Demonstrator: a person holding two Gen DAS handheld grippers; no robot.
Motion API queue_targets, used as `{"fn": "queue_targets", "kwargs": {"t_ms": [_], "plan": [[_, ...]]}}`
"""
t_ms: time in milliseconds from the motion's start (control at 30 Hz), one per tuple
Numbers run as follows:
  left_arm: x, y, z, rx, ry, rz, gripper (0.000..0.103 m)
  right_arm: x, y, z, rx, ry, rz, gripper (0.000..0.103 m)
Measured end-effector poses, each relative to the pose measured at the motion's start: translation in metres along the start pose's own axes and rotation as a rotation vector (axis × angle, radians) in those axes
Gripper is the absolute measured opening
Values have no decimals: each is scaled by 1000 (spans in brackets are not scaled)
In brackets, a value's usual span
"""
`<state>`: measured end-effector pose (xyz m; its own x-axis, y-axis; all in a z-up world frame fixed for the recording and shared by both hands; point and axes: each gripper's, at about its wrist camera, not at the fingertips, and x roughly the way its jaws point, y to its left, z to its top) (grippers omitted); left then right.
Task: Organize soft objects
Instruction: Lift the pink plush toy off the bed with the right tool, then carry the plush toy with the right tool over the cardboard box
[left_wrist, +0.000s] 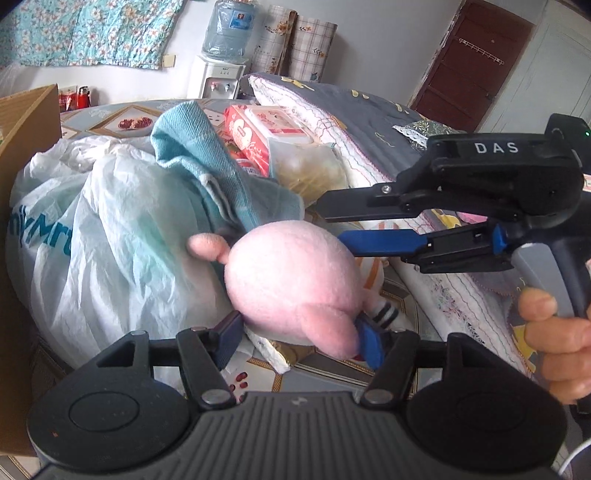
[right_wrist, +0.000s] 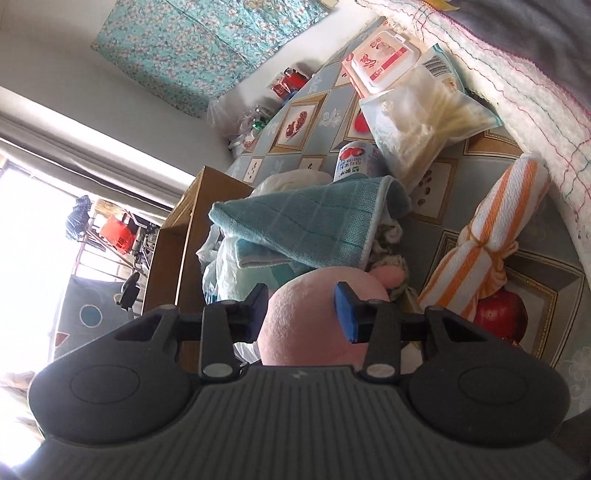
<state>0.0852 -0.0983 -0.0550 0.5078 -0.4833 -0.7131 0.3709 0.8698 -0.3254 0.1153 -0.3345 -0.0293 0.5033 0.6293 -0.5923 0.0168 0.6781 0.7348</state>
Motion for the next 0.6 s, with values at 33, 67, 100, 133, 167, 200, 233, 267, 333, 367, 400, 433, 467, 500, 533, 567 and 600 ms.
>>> {"fn": "queue_targets", "kwargs": {"t_ms": [33, 67, 100, 133, 167, 200, 233, 267, 333, 367, 400, 433, 467, 500, 533, 567, 600], "plan": [[0, 1, -2, -8, 6, -7, 65, 0, 1, -2, -12, 4, -10, 40], [-1, 2, -3, -18, 10, -16, 66, 1, 2, -5, -26, 9, -24, 40], [-1, 4, -4, -28, 14, -27, 67, 2, 2, -7, -36, 12, -36, 40], [-2, 5, -5, -40, 15, -43, 72, 2, 2, -9, -43, 15, -45, 40], [-3, 7, -7, -52, 16, -68, 74, 3, 2, -10, -51, 15, -51, 40], [-4, 9, -7, -63, 17, -90, 79, 2, 3, -10, -63, 15, -56, 40], [-5, 10, -8, -74, 19, -106, 80, 1, 4, -11, -74, 17, -64, 40], [-4, 11, -9, -83, 20, -108, 80, 1, 5, -11, -88, 23, -74, 40], [-3, 12, -10, -89, 15, -84, 79, 2, 10, -10, -123, 38, -93, 40], [1, 12, -8, -92, 16, -64, 78, 2, 15, -10, -148, 45, -107, 41], [1, 13, -9, -96, 20, -51, 77, 2, 21, -9, -184, 50, -125, 41], [3, 14, -10, -102, 27, -49, 77, 3, 28, -8, -224, 51, -146, 41], [5, 16, -11, -113, 34, -54, 77, 4, 36, -8, -269, 50, -166, 42], [5, 18, -12, -123, 37, -59, 77, 6, 43, -7, -312, 48, -182, 42], [4, 19, -14, -128, 38, -61, 77, 8, 51, -6, -352, 46, -193, 42], [3, 19, -15, -126, 36, -61, 77, 11, 58, -5, -391, 48, -200, 42], [3, 19, -15, -123, 35, -59, 77, 16, 66, -4, -434, 56, -203, 42]]}}
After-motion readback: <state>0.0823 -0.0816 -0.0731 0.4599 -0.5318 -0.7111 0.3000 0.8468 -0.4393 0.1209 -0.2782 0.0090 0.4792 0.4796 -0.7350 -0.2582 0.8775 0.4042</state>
